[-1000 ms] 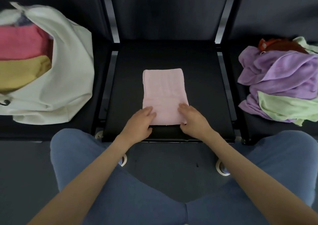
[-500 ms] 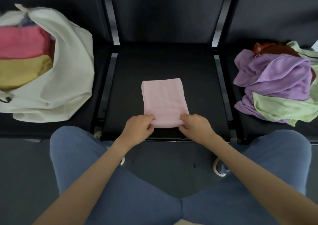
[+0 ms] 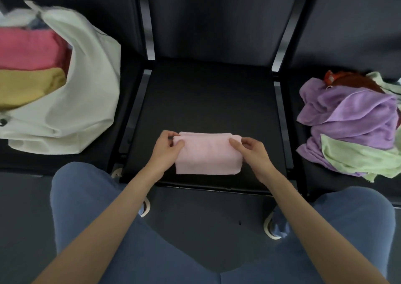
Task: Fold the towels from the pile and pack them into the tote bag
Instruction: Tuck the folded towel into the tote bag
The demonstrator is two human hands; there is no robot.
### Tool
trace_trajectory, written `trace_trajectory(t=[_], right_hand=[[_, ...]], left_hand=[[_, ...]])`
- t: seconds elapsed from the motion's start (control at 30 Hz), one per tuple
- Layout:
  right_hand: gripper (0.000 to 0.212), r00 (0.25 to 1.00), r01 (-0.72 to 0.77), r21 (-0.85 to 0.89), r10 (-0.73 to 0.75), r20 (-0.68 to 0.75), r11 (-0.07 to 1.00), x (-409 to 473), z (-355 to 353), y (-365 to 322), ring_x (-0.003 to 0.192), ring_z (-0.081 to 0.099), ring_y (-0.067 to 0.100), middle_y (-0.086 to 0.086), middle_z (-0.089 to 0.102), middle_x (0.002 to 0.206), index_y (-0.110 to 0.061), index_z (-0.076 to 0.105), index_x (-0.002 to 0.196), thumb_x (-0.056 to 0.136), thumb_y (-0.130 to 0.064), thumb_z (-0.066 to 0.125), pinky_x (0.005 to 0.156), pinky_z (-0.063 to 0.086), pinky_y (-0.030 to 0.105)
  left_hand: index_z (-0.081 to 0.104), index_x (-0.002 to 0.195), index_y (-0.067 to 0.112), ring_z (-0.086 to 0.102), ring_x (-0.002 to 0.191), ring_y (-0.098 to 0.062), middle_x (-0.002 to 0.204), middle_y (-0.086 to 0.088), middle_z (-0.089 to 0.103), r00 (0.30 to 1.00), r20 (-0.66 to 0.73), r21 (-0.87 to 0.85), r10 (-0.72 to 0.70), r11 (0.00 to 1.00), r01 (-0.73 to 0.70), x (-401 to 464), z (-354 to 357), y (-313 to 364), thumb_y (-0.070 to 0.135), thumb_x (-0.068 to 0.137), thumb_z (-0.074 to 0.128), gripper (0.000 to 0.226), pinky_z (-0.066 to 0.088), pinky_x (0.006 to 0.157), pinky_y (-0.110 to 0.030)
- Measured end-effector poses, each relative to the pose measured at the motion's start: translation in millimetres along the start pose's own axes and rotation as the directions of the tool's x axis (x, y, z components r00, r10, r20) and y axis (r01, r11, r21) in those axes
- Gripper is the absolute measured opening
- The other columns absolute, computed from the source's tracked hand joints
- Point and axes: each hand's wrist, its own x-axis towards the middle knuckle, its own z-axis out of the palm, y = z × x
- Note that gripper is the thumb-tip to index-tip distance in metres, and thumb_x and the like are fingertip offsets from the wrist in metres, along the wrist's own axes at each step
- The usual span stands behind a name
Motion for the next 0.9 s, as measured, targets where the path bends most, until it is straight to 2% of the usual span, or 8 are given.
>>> trace_trajectory(t=[0.13,0.23,0.37,0.5,0.6,0.7,0.8,0.9], right_hand=[[0.056,1.0,0.002,0.024,-0.001,-0.014,1.0,15,3,-4,0.11,0.057,0.015,0.001,0.06,0.121,-0.008,0.05,0.131,0.081,-0.016,0.073,0.092,0.048,0.03],[0.053,0.999,0.007,-0.001,-0.007,-0.051,1.0,25,8,0,0.105,0.056,0.013,0.001,0.059,0.121,-0.008,0.05,0.131,0.083,-0.013,0.071,0.084,0.048,0.025],[0.048,0.993,0.052,-0.132,-0.065,-0.101,0.99,35,13,7,0.097,0.055,0.008,-0.003,0.059,0.115,-0.009,0.053,0.127,0.084,-0.017,0.071,0.072,0.044,0.014],[0.05,0.98,0.056,-0.288,-0.108,-0.166,0.956,38,20,15,0.096,0.053,0.01,-0.003,0.055,0.113,-0.009,0.051,0.127,0.084,-0.024,0.072,0.078,0.042,0.02],[0.047,0.982,0.002,-0.386,-0.075,-0.175,0.923,42,23,21,0.094,0.051,0.012,0.004,0.05,0.119,-0.009,0.055,0.121,0.083,-0.033,0.071,0.081,0.041,0.023],[0.029,0.99,-0.041,-0.421,-0.02,-0.139,0.906,43,26,20,0.099,0.056,0.02,0.008,0.057,0.108,-0.013,0.061,0.091,0.081,-0.038,0.07,0.079,0.045,0.027],[0.026,0.993,-0.035,-0.353,-0.006,-0.114,0.935,37,29,8,0.092,0.056,0.017,0.006,0.055,0.104,-0.01,0.054,0.094,0.083,-0.03,0.066,0.068,0.042,0.023],[0.034,0.993,0.024,-0.265,-0.055,-0.108,0.964,27,36,-8,0.077,0.048,0.003,-0.005,0.049,0.093,-0.007,0.047,0.115,0.089,-0.025,0.061,0.058,0.035,0.017]], left_hand=[[0.047,0.129,0.012,0.053,0.103,-0.015,0.121,-0.005,0.054,0.995,-0.03,-0.113,-0.1,0.989,0.096,21,6,6,0.018,0.093,0.057,0.037,0.047,0.076,-0.025],[0.042,0.132,0.013,0.052,0.101,-0.014,0.117,-0.002,0.051,0.994,0.0,-0.126,-0.107,0.986,0.106,29,11,5,0.007,0.088,0.061,0.048,0.045,0.069,-0.021],[0.038,0.136,0.014,0.053,0.1,-0.013,0.115,-0.001,0.054,1.0,-0.026,0.065,0.017,0.998,-0.015,34,13,-7,0.004,0.087,0.062,0.055,0.046,0.077,-0.024],[0.045,0.131,0.008,0.057,0.097,-0.015,0.107,-0.002,0.059,0.972,-0.138,0.351,0.191,0.927,-0.133,32,16,-25,0.02,0.088,0.066,0.05,0.044,0.077,-0.024],[0.056,0.116,0.008,0.051,0.109,-0.025,0.115,-0.01,0.054,0.976,-0.185,0.469,0.116,0.883,-0.016,30,18,-33,0.044,0.084,0.067,0.049,0.046,0.086,-0.033],[0.06,0.107,0.007,0.044,0.115,-0.03,0.119,-0.013,0.047,0.994,-0.107,0.55,0.01,0.833,0.051,27,23,-33,0.053,0.081,0.066,0.054,0.044,0.091,-0.037],[0.06,0.095,0.007,0.048,0.111,-0.029,0.116,-0.014,0.05,0.999,-0.037,0.536,-0.016,0.844,0.033,25,26,-30,0.046,0.082,0.067,0.041,0.045,0.087,-0.036],[0.057,0.093,0.012,0.059,0.087,-0.017,0.099,-0.006,0.062,0.999,-0.042,0.293,-0.007,0.956,0.019,19,19,-24,0.037,0.083,0.07,0.03,0.05,0.068,-0.028]])
